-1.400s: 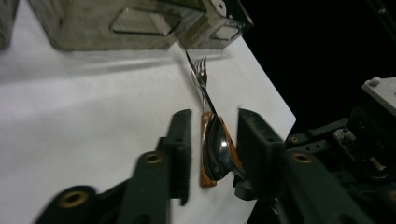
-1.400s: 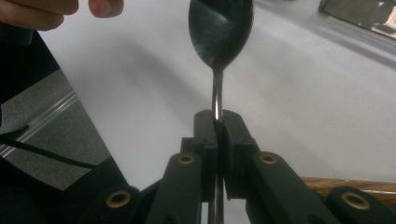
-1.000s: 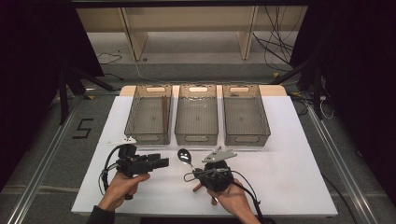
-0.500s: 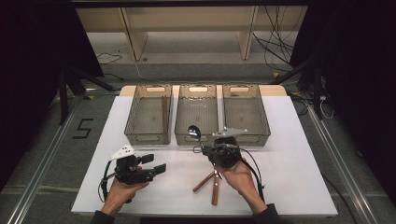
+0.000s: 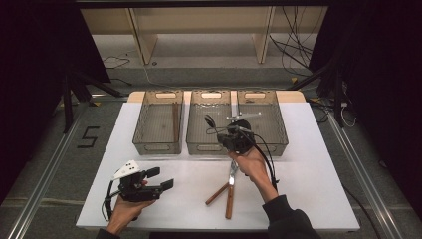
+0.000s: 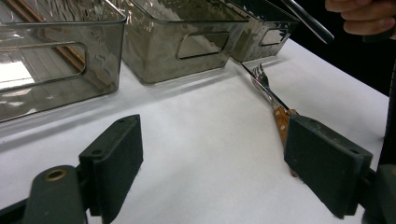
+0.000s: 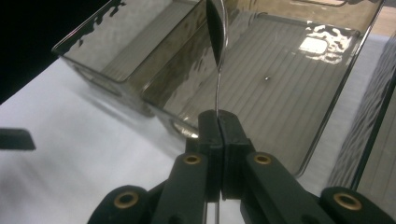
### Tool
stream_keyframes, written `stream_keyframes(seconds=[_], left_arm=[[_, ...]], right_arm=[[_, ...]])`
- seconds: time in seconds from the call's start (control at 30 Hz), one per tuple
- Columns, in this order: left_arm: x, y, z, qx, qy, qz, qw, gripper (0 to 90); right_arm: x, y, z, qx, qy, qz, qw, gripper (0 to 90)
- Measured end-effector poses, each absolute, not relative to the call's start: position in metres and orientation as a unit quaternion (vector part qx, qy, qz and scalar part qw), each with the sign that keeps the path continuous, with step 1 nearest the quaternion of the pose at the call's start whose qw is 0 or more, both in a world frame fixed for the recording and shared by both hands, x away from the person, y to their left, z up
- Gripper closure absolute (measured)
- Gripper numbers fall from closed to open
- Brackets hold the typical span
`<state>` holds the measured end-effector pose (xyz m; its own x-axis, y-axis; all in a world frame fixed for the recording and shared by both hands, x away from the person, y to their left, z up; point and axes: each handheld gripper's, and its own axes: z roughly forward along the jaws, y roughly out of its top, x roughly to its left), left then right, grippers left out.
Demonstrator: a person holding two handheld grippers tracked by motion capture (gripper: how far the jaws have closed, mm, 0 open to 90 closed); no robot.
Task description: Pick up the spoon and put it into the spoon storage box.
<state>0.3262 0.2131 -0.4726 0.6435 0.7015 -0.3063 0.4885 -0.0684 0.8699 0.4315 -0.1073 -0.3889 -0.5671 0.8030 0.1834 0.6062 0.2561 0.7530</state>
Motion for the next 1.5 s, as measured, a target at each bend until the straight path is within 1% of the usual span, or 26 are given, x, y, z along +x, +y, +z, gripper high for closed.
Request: stream_keyframes(seconds=[0.43,0.7,1.03,1.5], left_arm=[[0.325,0.215,-0.474,0.726,0.407,0.107,0.543,19.5],[0.325,0.215,-0.476,0.727,0.409,0.104,0.542,19.4],[0.326,0.215,-0.477,0.728,0.41,0.101,0.541,19.4],[0.326,0.214,-0.477,0.729,0.408,0.101,0.54,19.5]], right_arm=[[0.483,-0.093,-0.389,0.486,0.768,0.4,0.119,89.8],[0.509,-0.086,-0.392,0.504,0.762,0.392,0.112,89.7],[0.529,-0.083,-0.397,0.523,0.758,0.372,0.116,89.5],[0.544,-0.07,-0.408,0.53,0.765,0.344,0.127,88.7]])
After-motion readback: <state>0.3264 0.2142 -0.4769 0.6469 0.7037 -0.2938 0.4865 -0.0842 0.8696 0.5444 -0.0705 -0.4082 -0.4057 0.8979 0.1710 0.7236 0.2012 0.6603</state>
